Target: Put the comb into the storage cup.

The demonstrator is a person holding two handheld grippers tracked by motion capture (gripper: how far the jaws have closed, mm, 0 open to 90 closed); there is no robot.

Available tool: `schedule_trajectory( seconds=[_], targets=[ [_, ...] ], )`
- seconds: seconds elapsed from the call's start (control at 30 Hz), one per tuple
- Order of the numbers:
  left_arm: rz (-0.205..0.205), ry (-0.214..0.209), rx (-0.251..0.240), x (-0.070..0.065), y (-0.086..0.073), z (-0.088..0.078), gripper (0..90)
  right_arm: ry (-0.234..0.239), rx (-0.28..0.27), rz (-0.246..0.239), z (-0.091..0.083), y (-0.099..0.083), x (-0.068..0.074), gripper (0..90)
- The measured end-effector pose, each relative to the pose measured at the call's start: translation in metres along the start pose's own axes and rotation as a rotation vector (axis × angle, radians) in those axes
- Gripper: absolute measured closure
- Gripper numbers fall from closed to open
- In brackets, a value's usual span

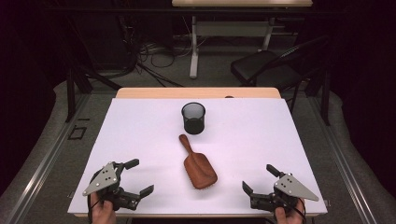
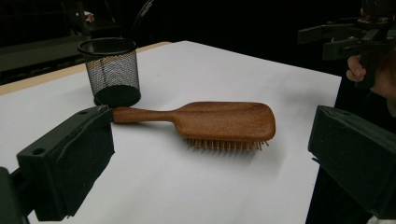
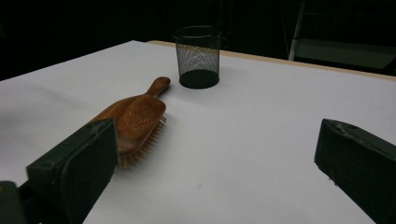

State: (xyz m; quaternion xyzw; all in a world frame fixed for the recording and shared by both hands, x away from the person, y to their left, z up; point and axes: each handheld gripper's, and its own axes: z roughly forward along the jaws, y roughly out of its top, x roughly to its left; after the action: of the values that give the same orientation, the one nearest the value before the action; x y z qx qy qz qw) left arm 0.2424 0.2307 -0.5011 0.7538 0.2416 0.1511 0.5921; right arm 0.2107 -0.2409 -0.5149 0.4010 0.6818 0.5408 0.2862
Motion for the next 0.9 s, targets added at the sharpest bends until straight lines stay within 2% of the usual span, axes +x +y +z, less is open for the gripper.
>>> schedule_trajectory(
  seconds=[0.37, 0.43, 0.5, 0.53, 0.57, 0.6, 0.7, 0.8, 0.83, 0.9],
  targets=[
    [-0.017, 0.013, 0.021, 0.003, -0.003, 0.000, 0.2, 0.009, 0.017, 0.000, 0.005, 0.001, -0.001, 0.0],
    [-0.047, 0.012, 0.029, 0.006, -0.005, 0.001, 0.2, 0.009, 0.020, 0.002, 0.008, 0.000, -0.002, 0.0],
    [-0.094, 0.010, 0.046, 0.010, -0.007, 0.003, 0.2, 0.010, 0.024, 0.004, 0.008, 0.000, -0.001, 0.0],
    [-0.094, 0.010, 0.046, 0.010, -0.007, 0.003, 0.2, 0.012, 0.025, 0.002, 0.008, 0.001, -0.001, 0.0],
    [-0.112, 0.019, 0.048, 0.011, -0.007, 0.004, 0.2, 0.014, 0.026, -0.004, 0.008, 0.001, 0.000, 0.0],
    [-0.154, 0.029, 0.058, 0.014, -0.009, 0.006, 0.2, 0.012, 0.022, -0.011, 0.008, 0.001, 0.000, 0.0],
    [-0.175, 0.029, 0.066, 0.016, -0.009, 0.007, 0.2, 0.008, 0.024, -0.011, 0.008, 0.002, 0.000, 0.0],
    [-0.173, 0.021, 0.072, 0.017, -0.009, 0.008, 0.2, 0.006, 0.034, -0.012, 0.009, 0.001, 0.000, 0.0],
    [-0.177, 0.033, 0.096, 0.017, -0.010, 0.010, 0.2, 0.006, 0.034, -0.014, 0.009, 0.001, 0.000, 0.0],
    [-0.178, 0.041, 0.107, 0.017, -0.011, 0.011, 0.2, 0.006, 0.031, -0.013, 0.009, 0.001, 0.000, 0.0]
  ],
)
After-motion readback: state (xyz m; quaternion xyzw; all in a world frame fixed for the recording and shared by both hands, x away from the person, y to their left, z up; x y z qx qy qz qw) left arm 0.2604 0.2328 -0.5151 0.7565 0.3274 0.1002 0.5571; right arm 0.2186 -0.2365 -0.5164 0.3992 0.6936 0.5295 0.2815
